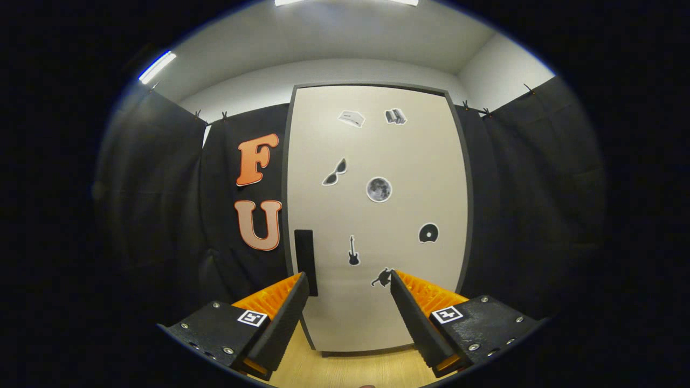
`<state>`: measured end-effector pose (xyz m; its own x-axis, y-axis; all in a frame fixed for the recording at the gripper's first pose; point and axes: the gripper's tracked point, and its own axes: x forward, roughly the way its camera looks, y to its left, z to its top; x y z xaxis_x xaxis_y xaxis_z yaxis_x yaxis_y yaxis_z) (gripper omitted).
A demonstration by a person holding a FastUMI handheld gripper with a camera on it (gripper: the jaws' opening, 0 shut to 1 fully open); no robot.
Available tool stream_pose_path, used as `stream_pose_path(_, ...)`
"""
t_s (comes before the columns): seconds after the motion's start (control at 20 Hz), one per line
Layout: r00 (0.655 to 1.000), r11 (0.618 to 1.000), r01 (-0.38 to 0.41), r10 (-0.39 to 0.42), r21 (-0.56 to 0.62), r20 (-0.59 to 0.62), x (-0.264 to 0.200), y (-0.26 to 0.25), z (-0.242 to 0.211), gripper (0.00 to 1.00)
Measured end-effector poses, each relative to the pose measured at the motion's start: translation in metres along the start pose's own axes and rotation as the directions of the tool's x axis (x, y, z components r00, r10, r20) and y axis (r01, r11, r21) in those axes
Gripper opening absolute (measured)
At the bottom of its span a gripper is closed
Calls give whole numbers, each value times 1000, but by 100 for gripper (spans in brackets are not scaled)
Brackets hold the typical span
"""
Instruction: Open the shoe cabinet door, grab the shoes and put them into the shoe cabinet, then close the shoe cabinet door.
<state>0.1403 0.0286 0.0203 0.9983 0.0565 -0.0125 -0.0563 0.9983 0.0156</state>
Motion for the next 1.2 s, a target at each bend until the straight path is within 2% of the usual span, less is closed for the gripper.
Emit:
stream_pose_path(0.35,1000,1000,12,-12,17,19,-79,-24,6,95)
stream_pose_path(0.55,1000,1000,16,-16,20,24,-108,-29,7,95)
stream_pose_path(0.85,999,1000,20,-21,16,33,-132,-33,10,95)
stream_pose_path(1.2,999,999,24,-24,21,31,-138,-40,11,95)
